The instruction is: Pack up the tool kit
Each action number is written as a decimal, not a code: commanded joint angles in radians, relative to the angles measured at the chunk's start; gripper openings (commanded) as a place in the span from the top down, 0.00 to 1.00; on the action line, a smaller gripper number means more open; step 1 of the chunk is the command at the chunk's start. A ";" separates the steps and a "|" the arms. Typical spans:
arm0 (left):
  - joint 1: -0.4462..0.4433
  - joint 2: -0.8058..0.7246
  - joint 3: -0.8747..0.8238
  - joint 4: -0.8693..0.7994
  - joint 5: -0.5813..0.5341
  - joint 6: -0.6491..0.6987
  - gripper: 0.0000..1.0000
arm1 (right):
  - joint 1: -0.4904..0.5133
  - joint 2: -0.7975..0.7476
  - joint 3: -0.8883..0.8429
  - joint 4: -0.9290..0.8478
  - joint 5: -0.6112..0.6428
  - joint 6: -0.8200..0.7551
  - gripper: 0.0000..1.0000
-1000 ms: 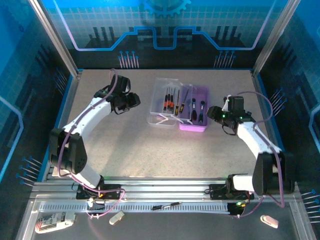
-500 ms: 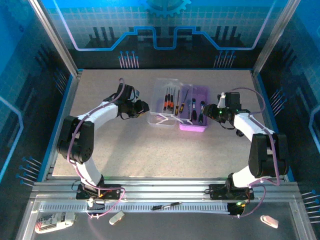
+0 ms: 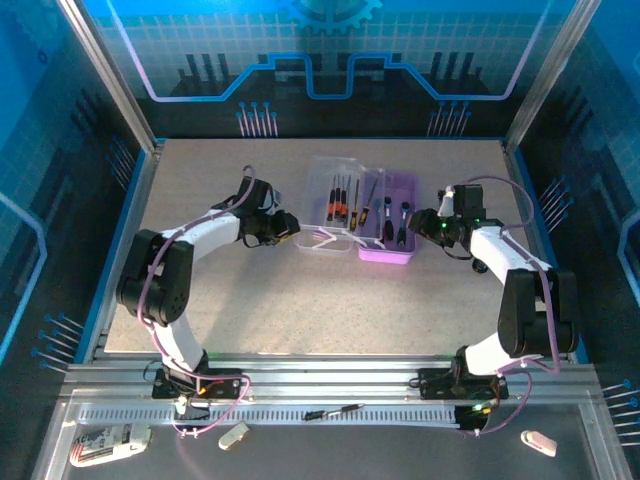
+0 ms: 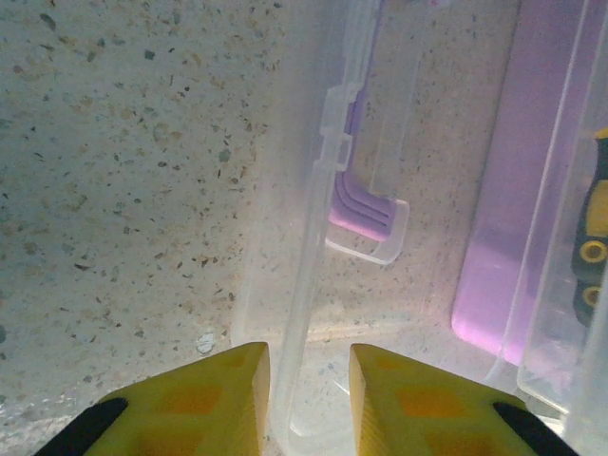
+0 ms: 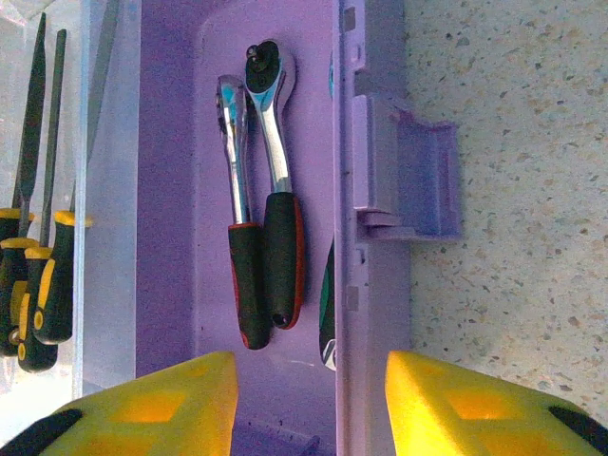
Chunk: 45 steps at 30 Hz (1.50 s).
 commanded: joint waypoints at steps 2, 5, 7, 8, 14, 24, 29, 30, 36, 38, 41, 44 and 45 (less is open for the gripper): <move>-0.009 0.051 0.024 0.009 0.050 0.056 0.71 | -0.012 0.005 -0.001 -0.007 -0.042 0.002 0.55; -0.012 0.072 0.051 -0.035 0.042 0.096 0.73 | -0.012 0.006 -0.041 0.006 -0.046 0.013 0.57; -0.014 0.072 0.049 -0.044 0.020 0.113 0.77 | -0.013 0.001 -0.054 0.014 -0.046 0.015 0.57; -0.014 0.071 0.046 -0.046 0.009 0.115 0.79 | -0.013 0.001 -0.056 0.012 -0.048 0.016 0.57; -0.021 0.065 0.044 -0.077 -0.055 0.130 0.97 | -0.015 0.007 -0.042 0.004 -0.058 0.021 0.57; -0.028 -0.095 -0.041 -0.147 -0.149 0.151 1.00 | -0.041 -0.017 0.020 -0.043 -0.079 0.029 0.57; -0.028 -0.195 -0.078 -0.214 -0.199 0.172 1.00 | -0.050 -0.009 0.023 -0.032 -0.091 0.036 0.57; -0.028 -0.214 -0.081 -0.231 -0.213 0.180 1.00 | -0.050 -0.002 0.022 -0.028 -0.091 0.039 0.57; -0.025 -0.290 -0.057 -0.357 -0.333 0.226 1.00 | -0.001 0.056 -0.001 0.015 -0.095 0.064 0.64; -0.026 -0.301 -0.033 -0.403 -0.367 0.237 1.00 | 0.047 0.072 -0.001 0.014 -0.044 0.051 0.65; -0.026 -0.315 0.010 -0.469 -0.406 0.247 1.00 | 0.095 0.100 -0.045 0.052 -0.019 0.069 0.66; -0.026 -0.338 0.038 -0.500 -0.414 0.264 1.00 | 0.135 0.137 -0.051 0.078 -0.025 0.088 0.66; -0.026 -0.346 0.047 -0.512 -0.420 0.269 1.00 | 0.153 0.149 -0.048 0.082 -0.024 0.094 0.67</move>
